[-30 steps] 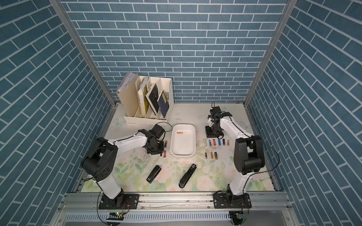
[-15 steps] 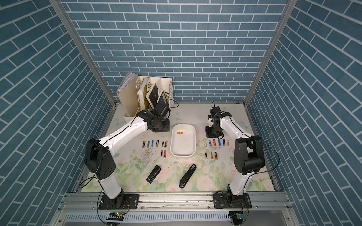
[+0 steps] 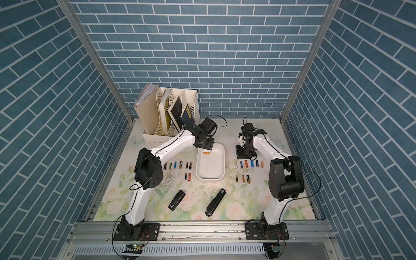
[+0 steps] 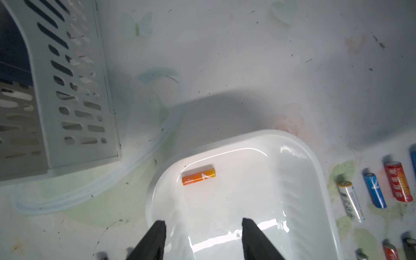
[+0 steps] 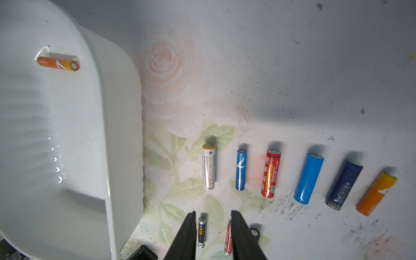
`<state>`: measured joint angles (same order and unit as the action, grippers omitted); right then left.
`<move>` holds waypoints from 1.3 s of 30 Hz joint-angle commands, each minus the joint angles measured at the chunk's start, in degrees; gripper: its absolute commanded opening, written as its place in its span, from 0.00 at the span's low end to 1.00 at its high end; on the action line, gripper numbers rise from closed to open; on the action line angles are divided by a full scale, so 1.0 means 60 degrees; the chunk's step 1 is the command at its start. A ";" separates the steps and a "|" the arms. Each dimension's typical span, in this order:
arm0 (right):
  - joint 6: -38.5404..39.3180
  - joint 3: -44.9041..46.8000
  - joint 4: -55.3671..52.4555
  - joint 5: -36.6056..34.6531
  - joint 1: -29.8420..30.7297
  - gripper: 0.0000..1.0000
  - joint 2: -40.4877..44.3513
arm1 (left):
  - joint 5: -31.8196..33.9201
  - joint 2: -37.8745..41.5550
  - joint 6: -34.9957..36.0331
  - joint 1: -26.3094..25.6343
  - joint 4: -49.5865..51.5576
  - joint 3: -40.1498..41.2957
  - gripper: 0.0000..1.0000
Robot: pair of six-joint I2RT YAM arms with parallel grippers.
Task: Take the batteries out of the storage box
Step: Pick up the battery from the storage box.
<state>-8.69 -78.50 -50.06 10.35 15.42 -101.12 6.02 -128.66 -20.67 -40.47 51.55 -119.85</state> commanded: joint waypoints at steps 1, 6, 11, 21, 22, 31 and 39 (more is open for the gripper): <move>0.0012 -0.0273 -0.0305 0.0070 -0.0021 0.30 0.0154 | 0.0066 -0.0277 0.0665 -0.0053 -0.0156 -0.0367 0.60; 0.0071 -0.0388 -0.0424 0.0044 -0.0021 0.30 0.0096 | -0.0067 -0.0687 0.0847 -0.0052 -0.0352 -0.0471 0.61; 0.0107 -0.0501 -0.0472 0.0062 -0.0021 0.30 -0.0004 | -0.0167 -0.1084 0.0982 -0.0052 -0.0404 -0.0670 0.61; 0.0160 -0.0622 -0.0554 0.0006 -0.0023 0.30 -0.0124 | -0.0345 -0.1593 0.1237 -0.0054 -0.0184 -0.0903 0.62; 0.0159 -0.0588 -0.0531 0.0022 -0.0023 0.30 -0.0111 | -0.0309 -0.1589 0.1282 -0.0058 -0.0221 -0.0823 0.62; 0.0174 -0.0451 -0.0503 -0.0007 -0.0015 0.30 -0.0095 | -0.0182 -0.1755 0.1671 -0.0049 -0.0229 -0.0660 0.62; 0.0174 -0.0480 -0.0502 0.0028 -0.0024 0.30 -0.0154 | -0.0100 -0.1732 0.1731 -0.0052 -0.0281 -0.0323 0.62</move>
<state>-8.67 -81.12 -51.83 10.35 15.42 -101.16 4.86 -138.28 -11.05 -40.53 49.15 -123.52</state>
